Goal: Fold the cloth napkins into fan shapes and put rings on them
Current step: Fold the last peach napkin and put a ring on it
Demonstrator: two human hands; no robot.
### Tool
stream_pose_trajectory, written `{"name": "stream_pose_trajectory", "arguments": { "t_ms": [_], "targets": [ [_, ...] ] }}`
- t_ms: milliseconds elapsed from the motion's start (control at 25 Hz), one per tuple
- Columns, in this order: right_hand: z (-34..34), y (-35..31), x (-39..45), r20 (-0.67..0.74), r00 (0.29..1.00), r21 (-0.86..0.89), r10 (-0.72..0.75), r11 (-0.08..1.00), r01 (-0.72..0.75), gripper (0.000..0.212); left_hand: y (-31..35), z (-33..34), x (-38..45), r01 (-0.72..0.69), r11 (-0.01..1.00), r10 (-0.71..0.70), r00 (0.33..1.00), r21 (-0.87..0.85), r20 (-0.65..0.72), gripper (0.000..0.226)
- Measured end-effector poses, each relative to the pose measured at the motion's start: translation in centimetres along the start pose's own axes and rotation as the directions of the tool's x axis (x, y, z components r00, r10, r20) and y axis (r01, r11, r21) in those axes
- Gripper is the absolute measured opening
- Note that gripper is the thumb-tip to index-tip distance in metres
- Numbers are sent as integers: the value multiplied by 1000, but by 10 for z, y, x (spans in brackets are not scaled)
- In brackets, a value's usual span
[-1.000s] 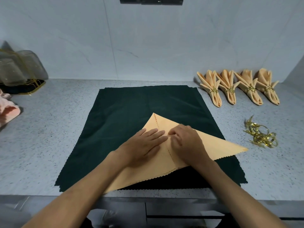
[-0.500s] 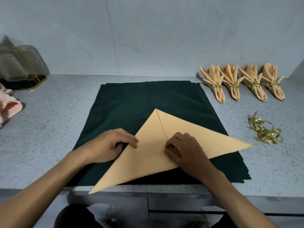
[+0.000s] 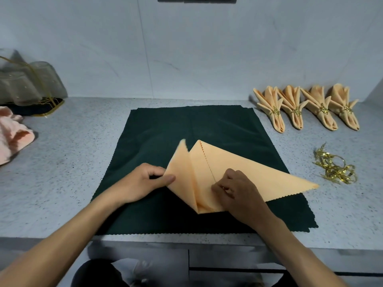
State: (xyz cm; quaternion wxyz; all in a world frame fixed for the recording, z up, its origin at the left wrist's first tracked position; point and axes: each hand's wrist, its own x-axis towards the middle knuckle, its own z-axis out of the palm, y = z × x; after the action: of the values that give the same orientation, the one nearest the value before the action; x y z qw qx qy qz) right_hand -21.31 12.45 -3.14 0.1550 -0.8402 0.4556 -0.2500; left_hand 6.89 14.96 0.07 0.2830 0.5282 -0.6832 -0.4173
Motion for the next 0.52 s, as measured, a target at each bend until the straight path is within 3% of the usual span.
{"name": "stream_pose_trajectory", "arguments": {
  "t_ms": [120,280,360,520],
  "targets": [
    [-17,-17,5,150,965,224,214,944,-244,64,2,20,24,149,988,-135,961,38,-242,42],
    [-29,-32,10,221,920,115,324,928,-354,53,-1,38,45,311,944,-219,838,107,-500,36],
    [-27,-33,11,239,916,35,322,940,-339,47,4,45,48,340,920,-183,811,194,-556,39],
    [-23,-34,10,198,927,-6,318,946,-323,42,10,51,53,341,886,-122,825,314,-552,44]
  ]
}}
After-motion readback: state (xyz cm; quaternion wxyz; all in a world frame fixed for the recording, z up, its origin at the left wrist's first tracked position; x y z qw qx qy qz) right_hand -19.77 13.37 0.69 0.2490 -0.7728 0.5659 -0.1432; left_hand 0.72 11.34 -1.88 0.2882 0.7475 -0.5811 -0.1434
